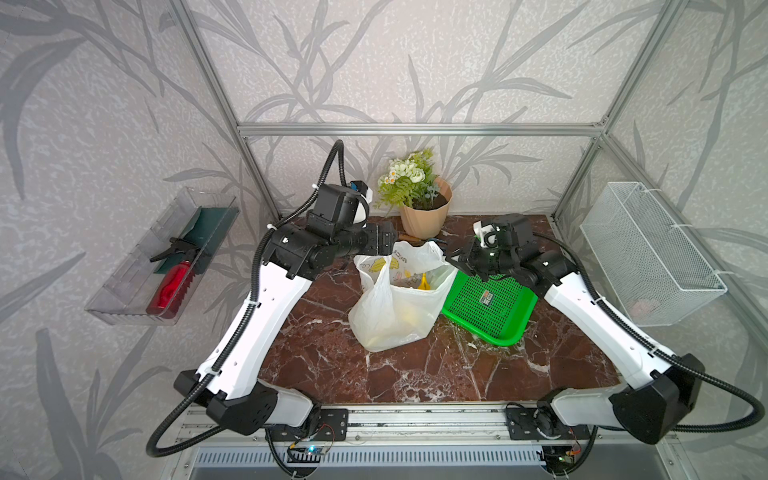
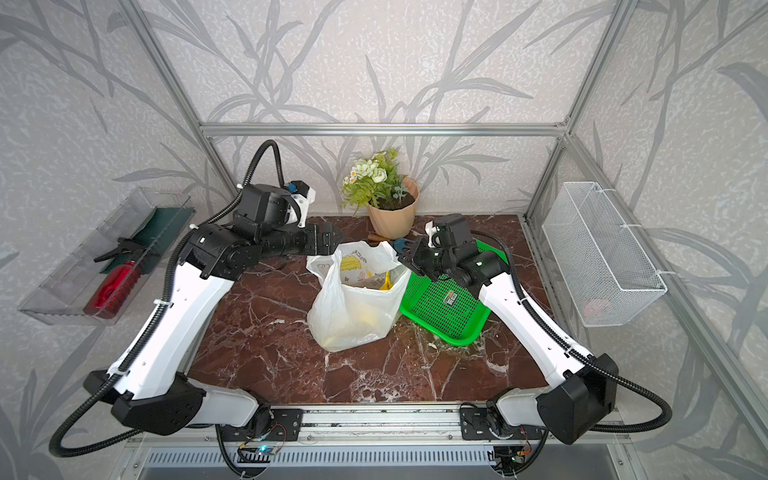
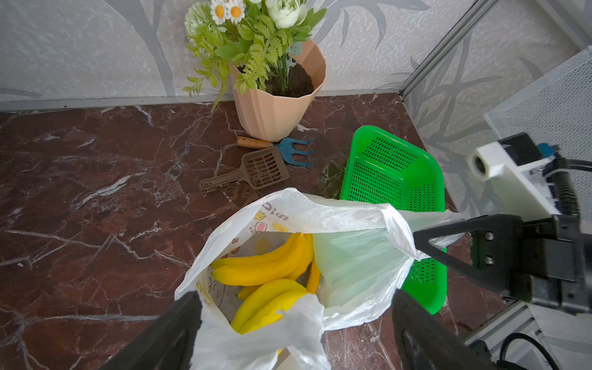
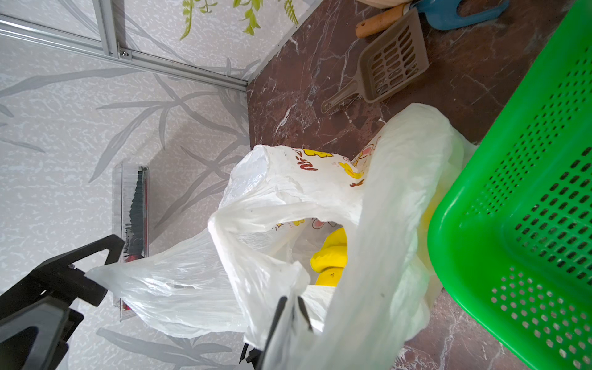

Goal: Place the banana into a plastic bag & tie a knot
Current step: Adjust the plastic bag at the center of the board.

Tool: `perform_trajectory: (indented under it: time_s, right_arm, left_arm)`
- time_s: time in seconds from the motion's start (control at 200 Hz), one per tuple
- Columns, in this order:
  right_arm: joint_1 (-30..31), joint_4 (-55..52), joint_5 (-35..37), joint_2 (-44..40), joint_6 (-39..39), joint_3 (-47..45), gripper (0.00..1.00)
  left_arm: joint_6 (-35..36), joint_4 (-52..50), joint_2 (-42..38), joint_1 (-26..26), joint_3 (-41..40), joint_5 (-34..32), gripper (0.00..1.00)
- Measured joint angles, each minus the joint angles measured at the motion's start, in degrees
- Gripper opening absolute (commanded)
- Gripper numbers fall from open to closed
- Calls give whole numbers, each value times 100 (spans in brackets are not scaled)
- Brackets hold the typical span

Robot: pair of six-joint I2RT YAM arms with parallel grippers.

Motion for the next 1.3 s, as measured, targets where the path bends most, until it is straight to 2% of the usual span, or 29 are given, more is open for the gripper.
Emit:
perform_trajectory:
  time_s: [0.145, 0.28, 0.355, 0.45, 0.495, 0.64, 0.795, 0.875, 0.975, 1.15, 1.3]
  right_arm:
    - [0, 0, 0, 0, 0, 0, 0]
    - [0, 7, -2, 0, 4, -2, 0]
    - [0, 13, -9, 0, 4, -2, 0]
    - [0, 17, -17, 0, 2, -7, 0]
    - [0, 17, -20, 0, 2, -11, 0]
    - [0, 31, -22, 0, 0, -70, 1]
    - [48, 175, -129, 0, -203, -142, 38]
    - [192, 155, -17, 0, -769, -31, 53]
    - [638, 398, 389, -138, -1676, 70, 66]
    - [1506, 1836, 990, -951, -3287, -514, 69]
    - [2109, 3298, 1176, -691, -4382, -706, 74]
  left_arm:
    - [101, -186, 262, -39, 15, -48, 80]
    - [120, -232, 203, -103, -92, -129, 64]
    - [79, -223, 118, -131, -166, -155, 46]
    - [101, -181, 87, -133, -175, -162, 10]
    - [79, -153, 87, -133, -177, -177, 0]
    - [17, -63, 50, -133, -190, -319, 0]
    - [0, 72, -55, -133, -173, -481, 0]
    - [13, 170, -96, -116, -120, -498, 0]
    - [7, 389, -208, 11, -136, -343, 0]
    - [-212, 994, -629, 553, -621, 398, 0]
    - [-387, 1325, -745, 791, -914, 933, 0]
